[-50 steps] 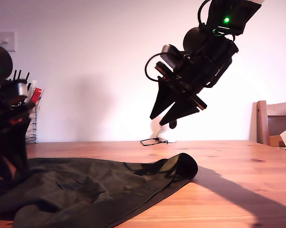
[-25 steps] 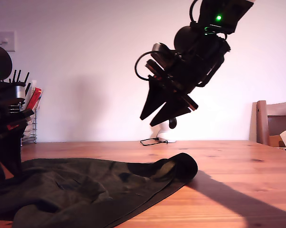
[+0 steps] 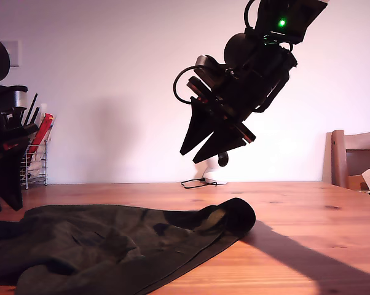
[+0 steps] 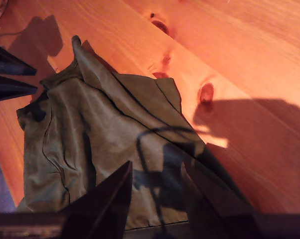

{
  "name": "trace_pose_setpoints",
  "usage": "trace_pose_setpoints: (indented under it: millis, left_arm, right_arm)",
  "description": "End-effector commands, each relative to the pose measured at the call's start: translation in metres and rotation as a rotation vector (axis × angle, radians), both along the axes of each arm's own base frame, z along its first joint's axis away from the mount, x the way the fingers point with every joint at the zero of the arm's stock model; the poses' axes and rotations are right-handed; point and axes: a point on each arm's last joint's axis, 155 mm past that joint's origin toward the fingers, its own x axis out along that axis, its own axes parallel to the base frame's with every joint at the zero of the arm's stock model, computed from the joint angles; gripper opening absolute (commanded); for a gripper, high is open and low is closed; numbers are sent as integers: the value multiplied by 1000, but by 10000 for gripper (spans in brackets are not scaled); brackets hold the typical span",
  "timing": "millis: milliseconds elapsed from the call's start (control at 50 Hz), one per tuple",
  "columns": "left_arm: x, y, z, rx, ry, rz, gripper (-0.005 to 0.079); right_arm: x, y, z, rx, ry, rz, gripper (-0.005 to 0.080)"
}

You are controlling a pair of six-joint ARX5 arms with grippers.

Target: Fold the underwear in front of you. After folding it, place it to the right side.

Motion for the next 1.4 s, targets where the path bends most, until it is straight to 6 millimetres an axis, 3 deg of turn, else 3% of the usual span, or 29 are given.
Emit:
trace_pose_setpoints:
  millis: [0, 400, 580, 780, 920, 1020, 1200, 1380]
  left_arm:
    - [-2, 3, -8, 3, 22, 12, 302]
    - [-7, -1, -22, -44, 85, 19, 303]
    - [3, -3, -22, -53, 48, 15, 298]
    - [1, -3, -23, -51, 57, 14, 185]
    - [0, -7, -22, -63, 48, -33, -30]
    - [0, -12, -20, -86, 45, -52, -20]
    - [-11, -31, 3, -176, 49, -97, -20]
    - [-24, -31, 42, -184, -21, -108, -20]
  right_arm:
    - [-7, 4, -21, -16, 42, 16, 277]
    - [-8, 7, -20, -14, 37, 23, 277]
    - [-8, 7, -20, -14, 38, 23, 277]
    - [-7, 8, -19, -11, 31, 24, 277]
    - [-5, 11, -18, -5, 18, 26, 277]
    - [-4, 12, -17, 0, 7, 27, 277]
    - [0, 14, -14, 10, -12, 26, 277]
    - [0, 15, -14, 12, -14, 26, 277]
